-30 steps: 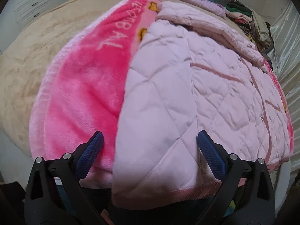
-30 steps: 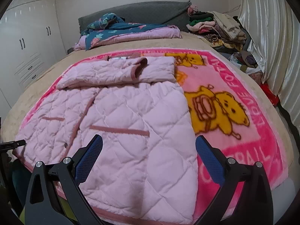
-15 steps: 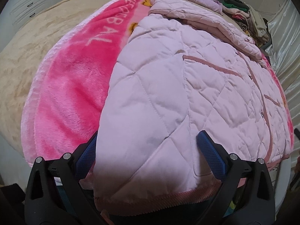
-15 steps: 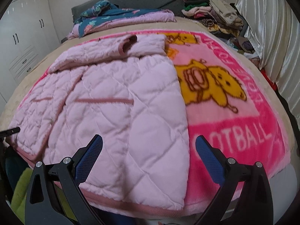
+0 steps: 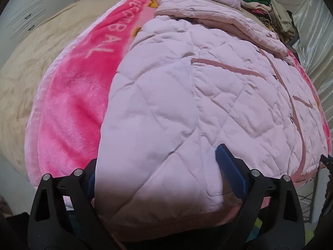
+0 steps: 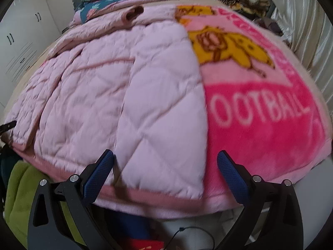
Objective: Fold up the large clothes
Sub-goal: 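Grasp the ribbed hem with the left gripper while the right gripper grasps it too, then lift the hem with both grippers and carry it toward the collar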
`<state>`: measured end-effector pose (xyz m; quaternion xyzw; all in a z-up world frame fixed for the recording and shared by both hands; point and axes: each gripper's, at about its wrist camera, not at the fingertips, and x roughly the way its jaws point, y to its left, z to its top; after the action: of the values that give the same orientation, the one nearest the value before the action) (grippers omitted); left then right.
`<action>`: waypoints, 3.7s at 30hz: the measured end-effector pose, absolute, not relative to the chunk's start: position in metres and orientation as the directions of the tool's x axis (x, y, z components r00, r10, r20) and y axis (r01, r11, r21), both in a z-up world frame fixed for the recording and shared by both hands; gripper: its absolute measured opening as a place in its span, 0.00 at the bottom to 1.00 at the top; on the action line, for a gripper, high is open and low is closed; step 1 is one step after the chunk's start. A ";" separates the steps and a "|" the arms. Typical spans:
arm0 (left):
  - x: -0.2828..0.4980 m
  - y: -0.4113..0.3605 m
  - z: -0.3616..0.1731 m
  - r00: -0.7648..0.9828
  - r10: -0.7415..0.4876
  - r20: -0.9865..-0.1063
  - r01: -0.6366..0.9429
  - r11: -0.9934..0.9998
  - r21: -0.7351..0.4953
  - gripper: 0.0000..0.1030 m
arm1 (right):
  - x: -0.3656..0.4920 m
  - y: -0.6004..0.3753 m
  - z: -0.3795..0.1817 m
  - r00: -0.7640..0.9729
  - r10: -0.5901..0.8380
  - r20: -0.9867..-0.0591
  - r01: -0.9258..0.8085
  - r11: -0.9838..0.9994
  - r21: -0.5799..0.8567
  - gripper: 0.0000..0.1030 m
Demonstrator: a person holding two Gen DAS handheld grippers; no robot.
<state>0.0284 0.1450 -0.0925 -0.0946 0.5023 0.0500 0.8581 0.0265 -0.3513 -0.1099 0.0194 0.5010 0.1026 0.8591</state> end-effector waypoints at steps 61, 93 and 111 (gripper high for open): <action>0.049 0.142 0.015 0.735 -0.032 -0.677 -0.128 0.974 -0.186 0.12 | 0.064 -0.355 0.019 0.716 0.523 -0.462 -0.325 0.836 0.443 0.19; 0.117 0.144 0.099 0.829 0.043 -0.557 -0.141 0.981 -0.134 0.13 | 0.137 -0.348 0.105 0.793 0.498 -0.350 -0.357 0.846 0.396 0.18; 0.158 0.139 0.115 0.834 0.101 -0.542 -0.169 0.983 -0.077 0.13 | 0.182 -0.344 0.123 0.802 0.490 -0.342 -0.339 0.845 0.414 0.18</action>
<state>0.1585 0.1389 0.1152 -0.0608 0.2793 0.0708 0.9557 0.1820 -0.3445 0.1235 0.1684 0.2232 0.2218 0.9342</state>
